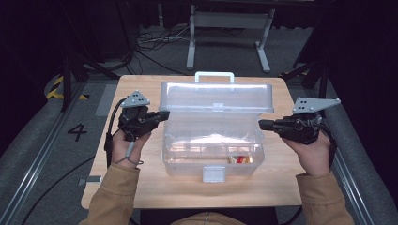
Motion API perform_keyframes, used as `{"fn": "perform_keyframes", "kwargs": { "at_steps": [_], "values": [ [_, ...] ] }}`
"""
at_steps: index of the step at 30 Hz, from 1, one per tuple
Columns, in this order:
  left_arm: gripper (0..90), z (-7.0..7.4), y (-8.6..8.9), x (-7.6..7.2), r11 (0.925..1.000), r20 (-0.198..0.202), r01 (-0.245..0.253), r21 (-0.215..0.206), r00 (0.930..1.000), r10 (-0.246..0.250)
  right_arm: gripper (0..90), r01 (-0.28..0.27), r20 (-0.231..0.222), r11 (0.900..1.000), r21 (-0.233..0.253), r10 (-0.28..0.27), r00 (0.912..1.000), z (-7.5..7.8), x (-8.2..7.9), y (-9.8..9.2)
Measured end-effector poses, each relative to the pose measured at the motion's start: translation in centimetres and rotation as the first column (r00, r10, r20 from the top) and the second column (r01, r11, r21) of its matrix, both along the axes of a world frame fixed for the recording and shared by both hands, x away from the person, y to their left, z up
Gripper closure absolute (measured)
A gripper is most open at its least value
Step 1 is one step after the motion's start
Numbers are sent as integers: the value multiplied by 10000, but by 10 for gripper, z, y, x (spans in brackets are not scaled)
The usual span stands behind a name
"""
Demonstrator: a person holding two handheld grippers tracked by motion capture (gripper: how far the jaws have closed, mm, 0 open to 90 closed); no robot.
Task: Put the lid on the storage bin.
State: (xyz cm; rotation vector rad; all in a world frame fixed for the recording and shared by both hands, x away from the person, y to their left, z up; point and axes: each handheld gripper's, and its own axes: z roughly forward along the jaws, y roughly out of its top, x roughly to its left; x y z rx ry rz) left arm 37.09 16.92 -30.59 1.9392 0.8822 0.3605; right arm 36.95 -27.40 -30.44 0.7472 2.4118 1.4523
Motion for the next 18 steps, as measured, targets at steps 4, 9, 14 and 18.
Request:
{"fn": "perform_keyframes", "kwargs": {
  "at_steps": [4, 9, 14, 18],
  "values": [
    [895, 0, 0, -2, 9999, -72, 67, 153, 10000, -66, 898, 122, -99, 9999, 79, -121, 9999, -2, 1, -5],
    [894, -1, 1, -3, 9993, -182, 175, 324, 9997, -169, 897, 191, -214, 9998, 92, -189, 9996, -3, 2, -7],
    [894, -2, 0, -4, 9986, -315, 204, 495, 9993, -189, 897, 221, -437, 9997, 91, -217, 9988, -5, 4, -10],
    [894, -2, 1, -3, 9985, -554, 318, 438, 9980, -294, 897, 301, -594, 9995, 58, -297, 9978, -6, 4, -12]
  ]
}}
